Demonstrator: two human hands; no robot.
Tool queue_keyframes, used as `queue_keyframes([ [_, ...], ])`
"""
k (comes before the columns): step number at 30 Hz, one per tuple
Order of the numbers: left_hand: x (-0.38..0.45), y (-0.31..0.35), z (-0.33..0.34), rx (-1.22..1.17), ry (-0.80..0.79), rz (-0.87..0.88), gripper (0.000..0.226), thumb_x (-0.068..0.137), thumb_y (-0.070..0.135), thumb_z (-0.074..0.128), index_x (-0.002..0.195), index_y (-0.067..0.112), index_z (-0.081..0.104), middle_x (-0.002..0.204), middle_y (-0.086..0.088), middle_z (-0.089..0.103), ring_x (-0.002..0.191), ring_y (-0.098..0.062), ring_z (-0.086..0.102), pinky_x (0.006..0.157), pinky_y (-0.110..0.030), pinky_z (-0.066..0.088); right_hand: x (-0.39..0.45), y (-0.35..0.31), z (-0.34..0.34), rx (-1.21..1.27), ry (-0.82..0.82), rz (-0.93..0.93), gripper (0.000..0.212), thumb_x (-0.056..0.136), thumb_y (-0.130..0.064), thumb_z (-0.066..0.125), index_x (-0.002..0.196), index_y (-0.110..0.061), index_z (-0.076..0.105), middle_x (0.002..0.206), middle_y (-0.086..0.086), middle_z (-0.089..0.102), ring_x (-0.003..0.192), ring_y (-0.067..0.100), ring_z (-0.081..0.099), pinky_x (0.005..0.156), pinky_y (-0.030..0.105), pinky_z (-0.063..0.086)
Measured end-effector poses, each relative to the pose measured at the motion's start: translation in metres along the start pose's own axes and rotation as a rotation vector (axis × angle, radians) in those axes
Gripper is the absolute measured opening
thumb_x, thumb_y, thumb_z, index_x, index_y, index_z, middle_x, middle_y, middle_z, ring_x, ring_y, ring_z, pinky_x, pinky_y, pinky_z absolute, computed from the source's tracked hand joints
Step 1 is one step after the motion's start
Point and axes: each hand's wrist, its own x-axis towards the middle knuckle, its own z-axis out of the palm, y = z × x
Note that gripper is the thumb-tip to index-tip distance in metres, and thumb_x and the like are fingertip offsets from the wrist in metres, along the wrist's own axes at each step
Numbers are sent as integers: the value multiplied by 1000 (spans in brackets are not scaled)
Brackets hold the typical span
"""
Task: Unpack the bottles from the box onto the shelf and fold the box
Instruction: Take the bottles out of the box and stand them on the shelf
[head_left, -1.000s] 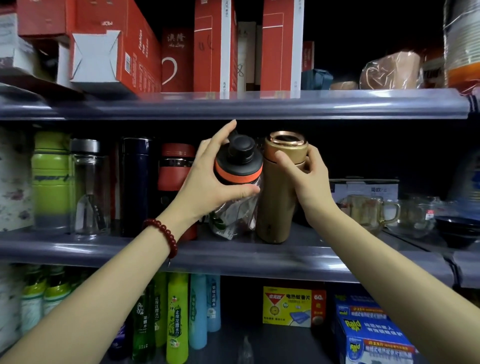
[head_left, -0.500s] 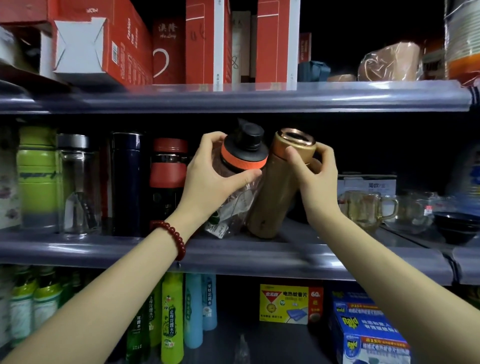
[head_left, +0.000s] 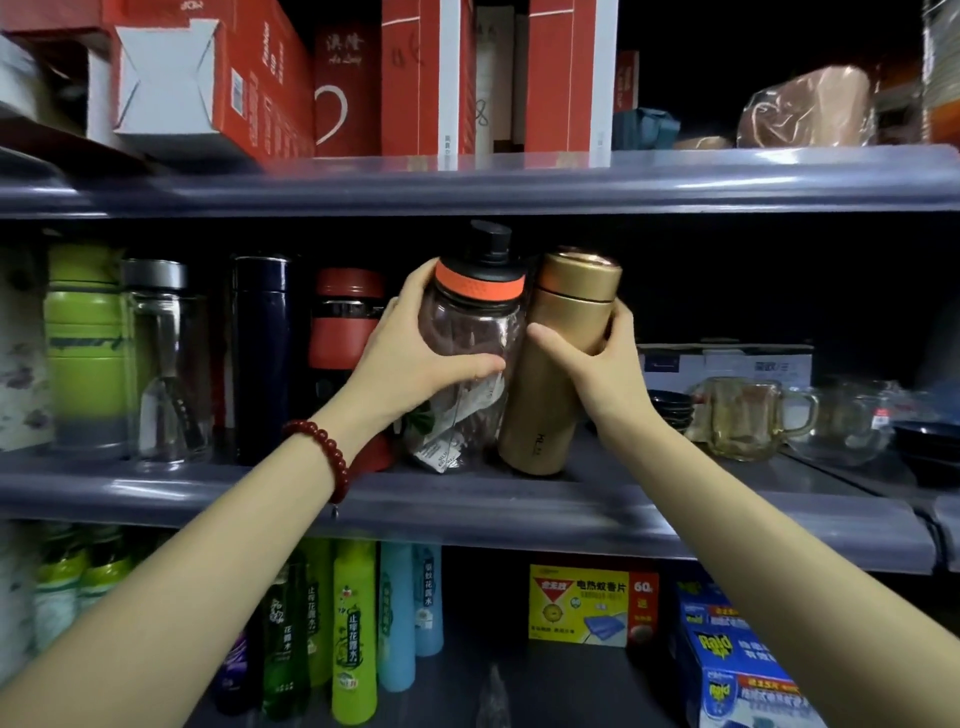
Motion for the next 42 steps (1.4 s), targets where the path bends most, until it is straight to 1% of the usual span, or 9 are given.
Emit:
queue_keyframes([
  [4,-8,-16,-10,-190,117,-180,96,38,57,87,121,37,42,116,12,63,110,-5,61,100,-37,47,0,-4,11,-109,-34,44,82,50,-59,82,116,-23,50,107,-7,66,97,9,65,91,39,54],
  [11,-3,-12,-5,-318,28,-271,90,45,54,85,122,22,52,112,4,67,106,-13,64,92,-33,49,1,-6,14,-198,49,28,67,52,-70,73,104,-28,63,97,-11,69,94,9,65,87,37,55],
  [16,-2,-12,-4,-337,-160,-349,94,55,63,77,135,26,42,129,8,58,121,-8,53,111,-38,33,6,-3,4,-234,-28,135,91,58,-65,77,128,-15,46,117,0,61,107,19,60,93,39,51],
  [22,-11,-21,0,-210,-203,-327,121,53,24,91,145,39,13,134,11,49,118,0,50,109,-34,36,-3,8,2,-307,-90,110,95,58,-48,85,135,-20,36,121,1,57,107,19,57,93,37,50],
  [26,-12,-25,-2,-194,-185,-384,126,43,40,91,145,38,17,137,6,50,122,-5,50,109,-38,36,-5,10,1,-293,-87,91,90,61,-47,83,134,-22,37,119,-1,57,108,19,58,94,40,51],
  [30,-22,-28,7,-138,-161,-496,110,37,64,82,128,19,39,124,6,56,108,-3,54,101,-32,42,-11,10,2,-273,-77,99,86,64,-49,81,133,-23,37,109,-8,55,102,15,59,83,30,48],
  [33,-29,-30,11,-125,-174,-551,122,36,67,81,136,16,31,136,-4,47,121,-16,50,106,-39,41,-18,11,3,-295,-70,117,87,65,-51,80,135,-22,37,109,-7,54,99,14,57,78,26,44],
  [37,-37,-28,12,-166,-228,-591,137,41,50,88,149,31,6,157,-4,20,139,-23,31,114,-47,29,-30,17,0,-381,-82,140,89,65,-52,80,135,-19,38,114,-3,54,102,17,55,82,30,48],
  [42,-40,-29,6,-223,-261,-600,121,61,16,85,149,35,3,158,-4,17,138,-22,30,114,-46,29,-32,17,-5,-412,-94,146,86,65,-50,80,135,-18,41,121,2,58,105,20,56,84,32,49],
])
